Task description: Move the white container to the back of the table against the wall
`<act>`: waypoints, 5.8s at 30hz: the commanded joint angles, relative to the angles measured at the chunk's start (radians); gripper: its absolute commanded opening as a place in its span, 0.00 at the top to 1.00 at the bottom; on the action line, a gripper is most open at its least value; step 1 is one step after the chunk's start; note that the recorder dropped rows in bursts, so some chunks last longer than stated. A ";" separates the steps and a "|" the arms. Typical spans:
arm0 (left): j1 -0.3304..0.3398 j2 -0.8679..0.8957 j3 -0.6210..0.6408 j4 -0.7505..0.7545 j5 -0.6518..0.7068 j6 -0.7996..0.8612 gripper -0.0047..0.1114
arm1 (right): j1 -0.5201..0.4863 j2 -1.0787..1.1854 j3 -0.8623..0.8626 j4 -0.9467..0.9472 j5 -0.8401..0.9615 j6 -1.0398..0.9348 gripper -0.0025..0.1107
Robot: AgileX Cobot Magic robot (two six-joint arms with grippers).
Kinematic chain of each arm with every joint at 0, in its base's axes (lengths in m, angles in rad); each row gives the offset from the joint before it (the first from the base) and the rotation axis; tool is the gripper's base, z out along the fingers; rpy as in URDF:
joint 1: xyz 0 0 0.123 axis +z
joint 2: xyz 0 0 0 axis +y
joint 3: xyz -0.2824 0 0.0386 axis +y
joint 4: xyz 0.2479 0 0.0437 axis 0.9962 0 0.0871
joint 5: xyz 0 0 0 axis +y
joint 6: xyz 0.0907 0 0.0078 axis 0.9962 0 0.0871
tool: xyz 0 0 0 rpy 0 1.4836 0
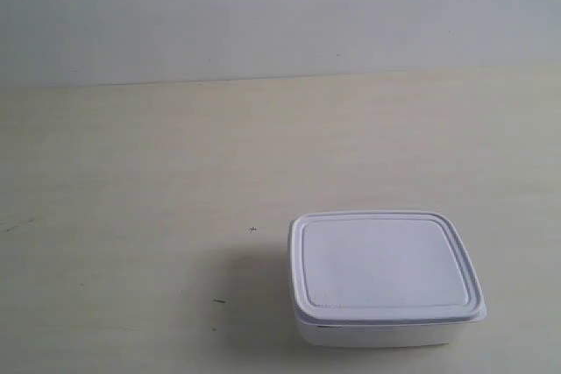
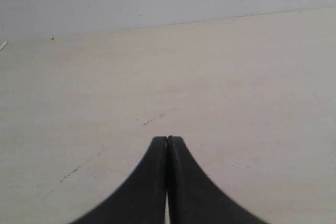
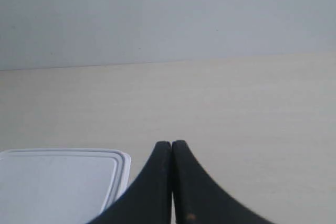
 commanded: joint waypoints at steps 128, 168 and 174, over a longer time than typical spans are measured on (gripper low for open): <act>0.003 0.697 -0.876 -0.090 0.060 -0.039 0.96 | 0.515 0.890 -0.791 0.325 0.653 -0.162 0.98; 0.001 0.914 -0.869 -0.513 0.356 -0.052 0.96 | 0.648 0.927 -0.636 0.112 0.642 0.100 0.98; -0.008 0.914 -0.724 -0.754 0.469 0.137 0.96 | 0.648 1.007 -0.630 0.101 0.634 0.100 0.98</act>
